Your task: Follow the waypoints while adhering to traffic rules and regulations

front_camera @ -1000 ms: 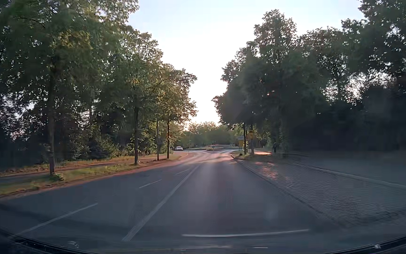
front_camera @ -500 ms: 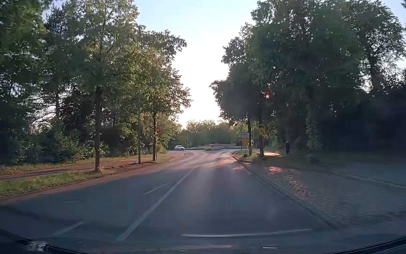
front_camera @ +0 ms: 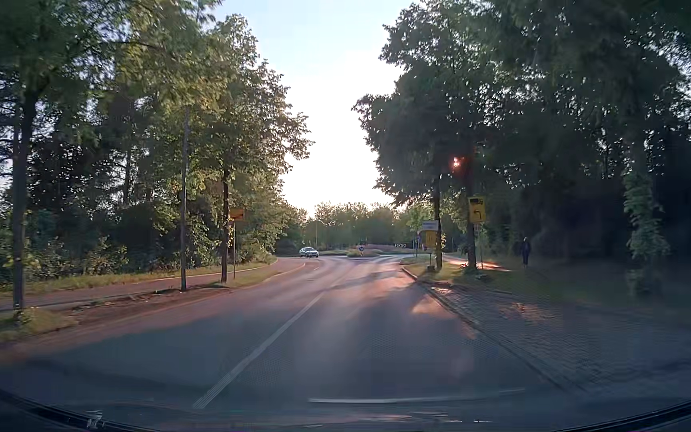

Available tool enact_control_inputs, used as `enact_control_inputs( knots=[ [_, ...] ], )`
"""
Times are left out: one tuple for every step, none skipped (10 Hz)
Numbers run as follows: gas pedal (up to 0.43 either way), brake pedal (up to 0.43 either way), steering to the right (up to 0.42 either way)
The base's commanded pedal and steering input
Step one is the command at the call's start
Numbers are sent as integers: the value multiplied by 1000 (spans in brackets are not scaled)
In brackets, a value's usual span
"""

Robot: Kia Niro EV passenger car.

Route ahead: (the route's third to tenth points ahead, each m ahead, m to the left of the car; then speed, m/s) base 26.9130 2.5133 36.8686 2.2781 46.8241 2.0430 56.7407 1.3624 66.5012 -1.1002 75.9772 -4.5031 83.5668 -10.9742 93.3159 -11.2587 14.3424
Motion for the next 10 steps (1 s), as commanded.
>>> enact_control_inputs(
  knots=[
    [47,12,-1],
    [47,12,-2],
    [47,12,-2],
    [47,18,-1],
    [47,12,0],
    [47,12,0],
    [47,12,0],
    [47,12,3],
    [47,12,3],
    [47,18,3]
  ],
)
